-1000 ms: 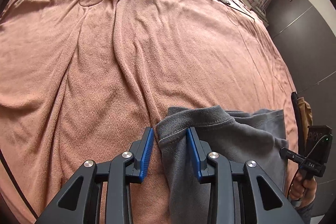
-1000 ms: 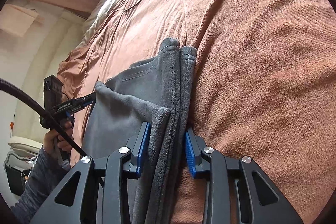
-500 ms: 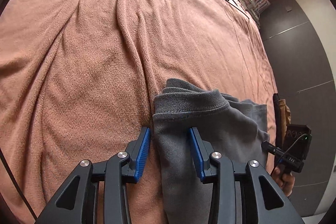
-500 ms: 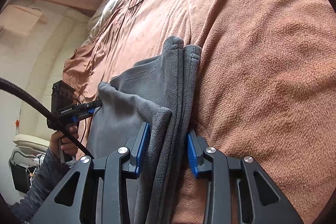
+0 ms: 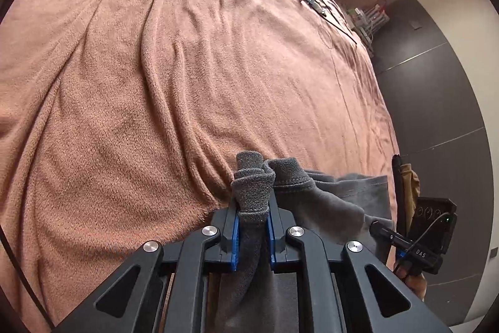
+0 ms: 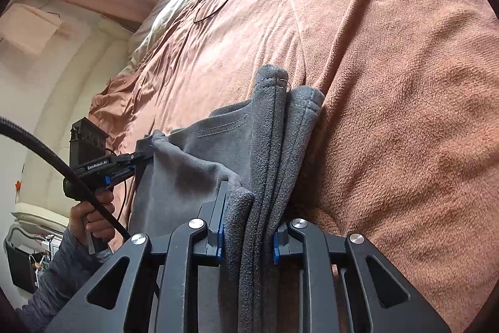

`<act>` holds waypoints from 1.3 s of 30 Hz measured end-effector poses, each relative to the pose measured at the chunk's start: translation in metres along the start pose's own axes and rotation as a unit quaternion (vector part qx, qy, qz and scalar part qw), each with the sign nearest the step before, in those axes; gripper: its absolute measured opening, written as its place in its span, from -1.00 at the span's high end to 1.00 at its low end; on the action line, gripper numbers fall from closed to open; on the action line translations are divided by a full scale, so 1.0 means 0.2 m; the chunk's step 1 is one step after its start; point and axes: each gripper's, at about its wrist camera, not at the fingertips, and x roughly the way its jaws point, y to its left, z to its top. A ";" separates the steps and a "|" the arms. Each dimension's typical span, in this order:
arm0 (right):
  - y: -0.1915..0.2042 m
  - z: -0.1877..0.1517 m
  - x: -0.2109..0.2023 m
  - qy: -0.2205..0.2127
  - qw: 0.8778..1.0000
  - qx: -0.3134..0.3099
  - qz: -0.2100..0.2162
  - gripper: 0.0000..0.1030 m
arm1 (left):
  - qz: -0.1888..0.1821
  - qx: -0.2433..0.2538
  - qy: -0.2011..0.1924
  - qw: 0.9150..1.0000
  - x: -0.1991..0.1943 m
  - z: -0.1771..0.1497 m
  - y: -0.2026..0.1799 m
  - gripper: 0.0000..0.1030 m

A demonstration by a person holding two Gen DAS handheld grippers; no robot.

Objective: Fold small clothes
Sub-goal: 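Lift the folded grey shirt with both tools and carry it off the bed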

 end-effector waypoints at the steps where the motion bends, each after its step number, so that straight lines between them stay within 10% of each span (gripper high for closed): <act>1: 0.02 -0.01 -0.02 -0.002 1.000 -0.004 0.000 0.68 | -0.003 0.001 -0.005 1.000 -0.03 0.00 -0.01 0.74; 18: 0.44 -0.25 -0.54 -0.073 0.994 -0.086 -0.003 0.71 | -0.050 0.056 -0.090 0.993 -0.61 -0.13 -0.44 0.75; 39: 0.71 -0.72 -1.81 -0.220 0.962 -0.146 -0.070 0.72 | -0.137 0.151 -0.154 0.967 -1.14 -0.49 -1.32 0.76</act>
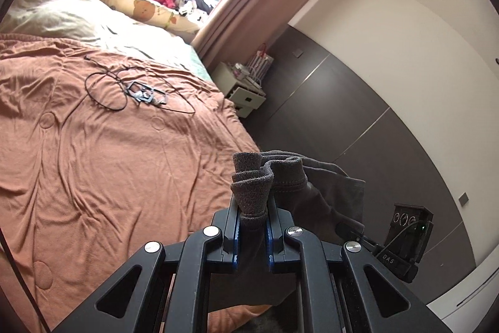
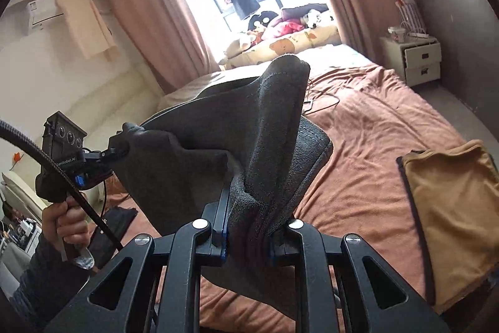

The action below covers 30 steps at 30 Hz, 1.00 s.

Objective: Fold small clothes
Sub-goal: 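Lift the folded grey shirt with both tools and carry it off the bed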

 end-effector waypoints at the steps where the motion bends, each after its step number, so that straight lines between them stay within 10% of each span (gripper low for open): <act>1: -0.01 0.02 -0.08 -0.006 1.000 -0.005 -0.010 0.72 | -0.008 0.005 -0.001 1.000 0.01 0.00 -0.06 0.76; 17: -0.24 0.05 -1.16 -0.086 0.988 -0.035 -0.125 0.73 | -0.113 0.086 0.045 0.989 0.42 -0.11 -1.00 0.76; 30: -0.30 -0.05 -1.34 -0.120 0.974 -0.014 -0.192 0.73 | -0.167 0.124 0.090 0.974 0.85 -0.24 -1.45 0.76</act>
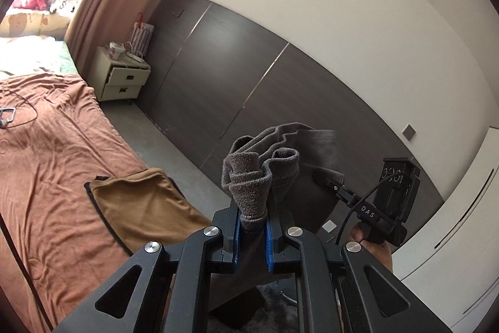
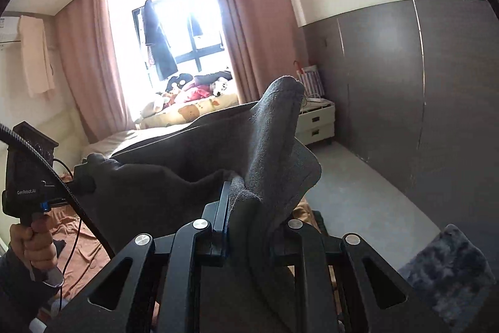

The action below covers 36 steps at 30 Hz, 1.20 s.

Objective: Fold small clothes
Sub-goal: 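Lift the folded grey shirt with both tools and carry it off the bed, then lower the grey shirt onto the tan folded item at the bed edge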

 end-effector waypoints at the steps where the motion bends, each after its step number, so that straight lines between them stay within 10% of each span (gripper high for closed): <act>1: 0.02 -0.01 0.00 -0.001 1.000 0.001 -0.005 0.73 | -0.004 0.000 0.003 1.000 0.03 0.00 -0.01 0.76; 12: 0.08 -0.04 0.20 0.027 0.999 0.024 -0.028 0.73 | -0.020 -0.010 0.046 0.999 0.36 0.01 0.09 0.76; 36: -0.07 0.00 1.03 0.139 0.987 0.057 -0.055 0.73 | 0.062 -0.067 0.106 0.990 0.94 0.08 1.14 0.76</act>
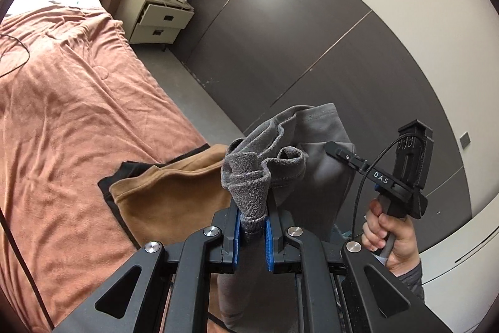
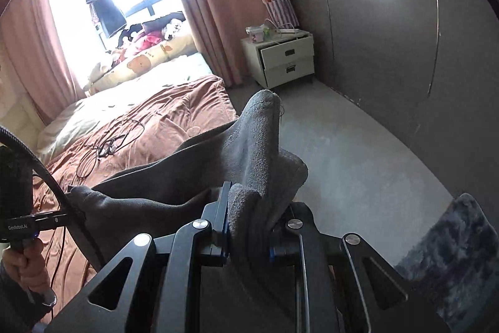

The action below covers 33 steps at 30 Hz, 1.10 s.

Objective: Fold small clothes
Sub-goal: 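Lower the grey shirt onto the tan folded item at the bed edge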

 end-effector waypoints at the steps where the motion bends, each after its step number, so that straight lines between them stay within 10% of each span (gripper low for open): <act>1: -0.02 0.02 0.05 0.003 1.000 0.004 -0.001 0.73 | 0.006 -0.002 0.002 1.000 0.02 0.01 0.03 0.76; 6: -0.04 0.06 0.27 0.047 0.998 0.010 -0.031 0.47 | 0.098 -0.006 0.012 0.995 0.16 0.06 0.24 0.64; 8: -0.06 0.08 0.30 0.050 0.997 0.016 -0.060 -0.33 | 0.126 -0.038 0.026 0.991 0.21 0.05 0.36 0.26; 9: -0.07 0.08 0.28 0.041 0.997 0.016 -0.068 -0.36 | 0.126 -0.059 0.033 0.990 0.22 0.04 0.42 0.09; 18: -0.12 -0.09 0.04 0.058 0.996 -0.026 -0.056 -0.20 | 0.135 -0.076 0.032 0.987 0.23 -0.05 0.57 -0.13; 22: -0.14 -0.09 0.17 0.110 0.991 -0.039 -0.065 0.48 | 0.158 -0.055 0.050 0.985 0.34 -0.07 0.58 -0.13; 33: -0.22 0.05 0.55 0.143 0.981 -0.035 -0.126 0.64 | 0.202 -0.036 0.044 0.978 0.54 -0.06 0.71 -0.12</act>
